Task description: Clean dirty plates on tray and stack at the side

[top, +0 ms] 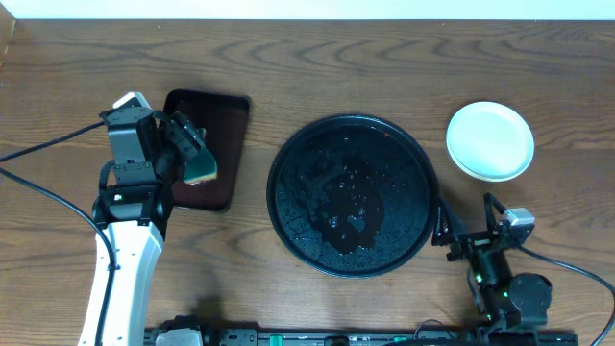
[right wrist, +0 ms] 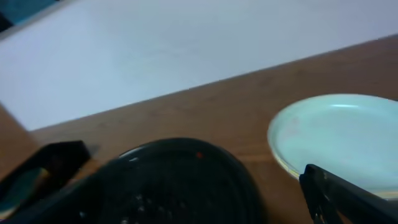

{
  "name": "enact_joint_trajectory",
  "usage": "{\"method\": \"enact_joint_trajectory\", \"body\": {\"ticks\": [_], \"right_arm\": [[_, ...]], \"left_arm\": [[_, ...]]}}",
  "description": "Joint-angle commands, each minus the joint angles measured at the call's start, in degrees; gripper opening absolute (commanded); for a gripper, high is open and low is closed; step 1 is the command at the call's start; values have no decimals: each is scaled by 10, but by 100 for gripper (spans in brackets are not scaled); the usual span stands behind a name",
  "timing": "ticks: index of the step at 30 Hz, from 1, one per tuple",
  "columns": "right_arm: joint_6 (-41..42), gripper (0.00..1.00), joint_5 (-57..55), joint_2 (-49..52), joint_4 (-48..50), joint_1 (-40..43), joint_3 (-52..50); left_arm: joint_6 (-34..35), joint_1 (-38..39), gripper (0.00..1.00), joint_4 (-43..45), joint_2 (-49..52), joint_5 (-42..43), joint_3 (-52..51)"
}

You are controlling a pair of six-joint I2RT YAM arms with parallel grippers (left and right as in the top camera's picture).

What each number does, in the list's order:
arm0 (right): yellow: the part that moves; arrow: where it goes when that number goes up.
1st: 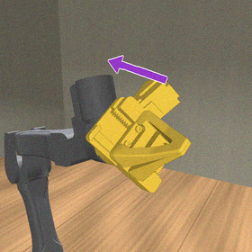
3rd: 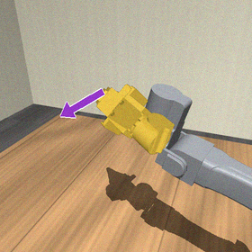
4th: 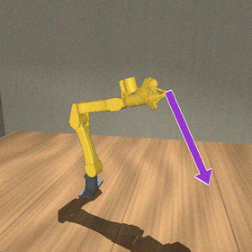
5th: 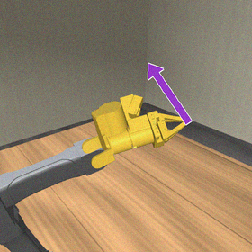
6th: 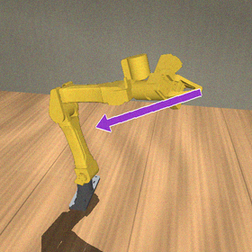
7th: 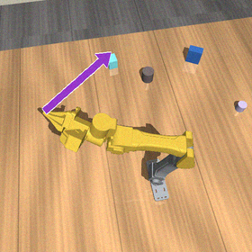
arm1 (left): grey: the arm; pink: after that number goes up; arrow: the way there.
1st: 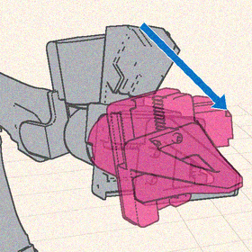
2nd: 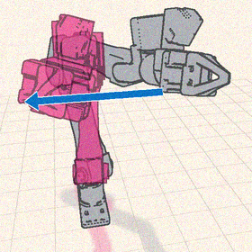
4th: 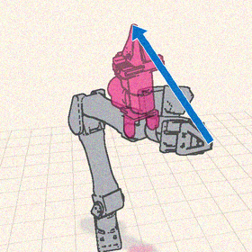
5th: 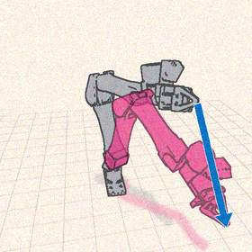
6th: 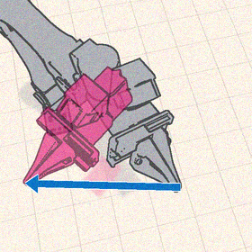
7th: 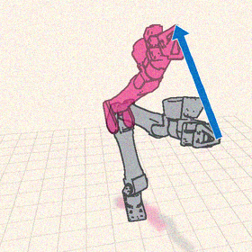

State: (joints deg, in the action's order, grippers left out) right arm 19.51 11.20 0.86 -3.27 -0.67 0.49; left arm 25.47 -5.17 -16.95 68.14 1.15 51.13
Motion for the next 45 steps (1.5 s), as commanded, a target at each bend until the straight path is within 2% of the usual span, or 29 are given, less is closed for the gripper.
{"method": "enact_joint_trajectory", "body": {"ticks": [1, 4, 32, 39, 45], "right_arm": [[-102, 99, -52, -5, -7, -5, -2], [-188, 99, -72, -5, -9, -4, -1], [-187, 99, -73, -5, -8, -4, -1], [-187, 99, -73, -5, -8, -4, -1], [-187, 99, -73, -5, -8, -4, -1]], "left_arm": [[-1, -2, 77, -2, 1, -3, 1], [-1, -2, 77, -2, 1, -3, 1], [-1, -2, 77, -2, 1, -3, 1], [-35, 0, 77, -49, -4, -39, -2], [-162, 35, 77, -78, -72, -33, -63]]}}
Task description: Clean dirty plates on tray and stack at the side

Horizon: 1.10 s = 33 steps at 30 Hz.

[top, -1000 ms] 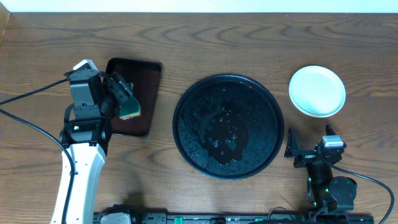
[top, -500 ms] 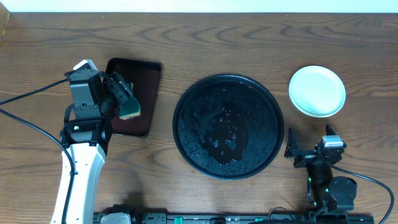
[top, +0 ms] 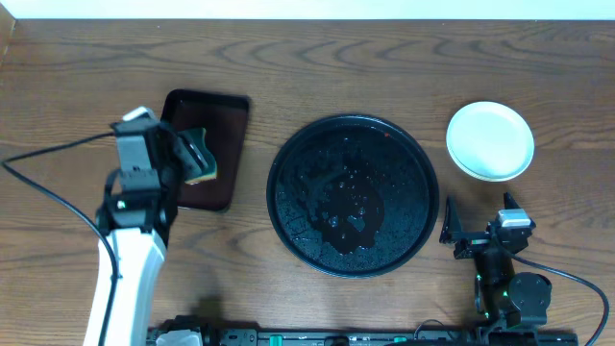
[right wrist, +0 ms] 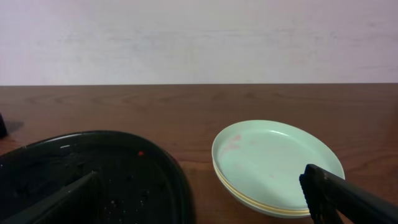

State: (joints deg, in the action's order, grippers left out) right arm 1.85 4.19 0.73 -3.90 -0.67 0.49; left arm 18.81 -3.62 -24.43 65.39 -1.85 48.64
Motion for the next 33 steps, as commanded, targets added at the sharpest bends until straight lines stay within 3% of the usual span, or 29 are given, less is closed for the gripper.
{"method": "enact_joint_trajectory", "body": {"ticks": [1, 4, 13, 22, 27, 33], "right_arm": [[-11, 99, -3, -4, -2, -5, -1], [-11, 99, -3, -4, -2, -4, -1], [-11, 99, -3, -4, -2, -4, -1], [-11, 99, -3, -4, -2, -5, -1], [-11, 99, -3, -4, -2, -5, -1], [-11, 99, -3, -4, -2, -4, -1]], "left_arm": [[-118, 26, 77, -1, -61, -3, -56], [-162, 31, 77, 24, -133, -3, -132], [-162, 31, 77, 195, -327, 28, -332], [-162, 31, 77, 359, -450, 28, -481], [-163, 31, 77, 324, -489, 27, -484], [-165, 31, 77, 202, -560, 26, -484]]}}
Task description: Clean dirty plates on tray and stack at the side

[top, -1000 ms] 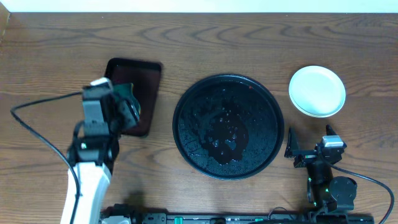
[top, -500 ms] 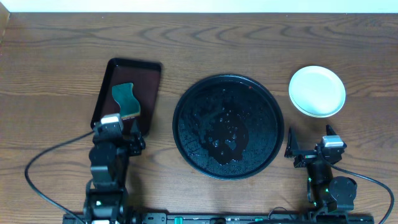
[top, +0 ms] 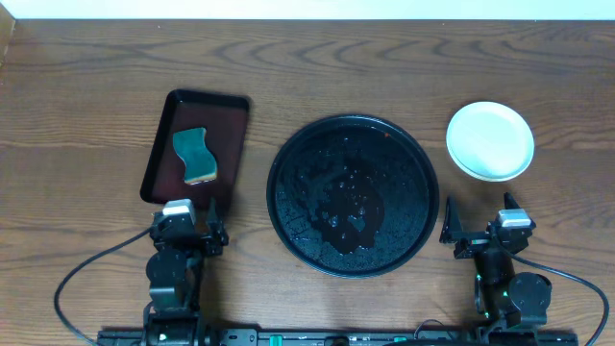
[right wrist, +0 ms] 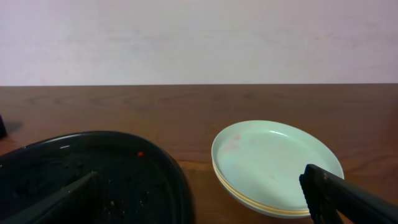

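A round black tray (top: 351, 197) sits mid-table, wet and speckled with crumbs, and no plate shows on it. Two pale green plates (top: 490, 141) are stacked at the right, also plain in the right wrist view as plates (right wrist: 277, 165). The green sponge (top: 194, 156) lies free on a small dark rectangular tray (top: 226, 125). My left gripper (top: 187, 229) is pulled back at the front left, open and empty. My right gripper (top: 477, 205) rests at the front right, open; its fingers (right wrist: 348, 199) frame the plates and the black tray (right wrist: 87, 174).
Cables trail from both arm bases along the front edge. A white wall runs behind the table's far edge. Bare wood lies between the round tray and the stacked plates.
My left arm has moved from over the small tray back to the front edge. The sponge lies alone on that tray. The right arm has not moved.
At first my left gripper held the sponge above the small tray, and the right gripper was angled toward the round tray. Then the left was down at the sponge on the tray and the right faced straight ahead. Now the sponge lies free and both arms are back.
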{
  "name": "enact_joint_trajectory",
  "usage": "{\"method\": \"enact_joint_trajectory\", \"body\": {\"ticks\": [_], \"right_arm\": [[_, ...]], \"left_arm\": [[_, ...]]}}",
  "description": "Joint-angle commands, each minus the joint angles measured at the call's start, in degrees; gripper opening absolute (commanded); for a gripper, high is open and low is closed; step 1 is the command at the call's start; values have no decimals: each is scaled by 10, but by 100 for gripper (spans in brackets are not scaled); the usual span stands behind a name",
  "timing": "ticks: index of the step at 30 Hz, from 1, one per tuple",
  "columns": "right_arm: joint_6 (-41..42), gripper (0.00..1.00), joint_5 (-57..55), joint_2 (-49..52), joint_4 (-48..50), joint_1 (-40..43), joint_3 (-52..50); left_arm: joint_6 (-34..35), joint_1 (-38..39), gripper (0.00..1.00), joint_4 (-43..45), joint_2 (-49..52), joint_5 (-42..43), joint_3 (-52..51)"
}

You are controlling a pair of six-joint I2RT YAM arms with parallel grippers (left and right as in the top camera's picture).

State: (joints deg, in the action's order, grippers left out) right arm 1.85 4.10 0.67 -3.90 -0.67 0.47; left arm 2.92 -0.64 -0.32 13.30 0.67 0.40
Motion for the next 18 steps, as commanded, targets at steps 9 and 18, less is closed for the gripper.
{"method": "enact_joint_trajectory", "body": {"ticks": [9, 18], "right_arm": [[-11, 99, -2, -3, -2, -4, -1], [-11, 99, -2, -3, -2, -5, -1]], "left_arm": [[-10, 14, 77, -40, -128, -2, -2], [-36, 28, 77, -40, -132, -3, -2]]}}
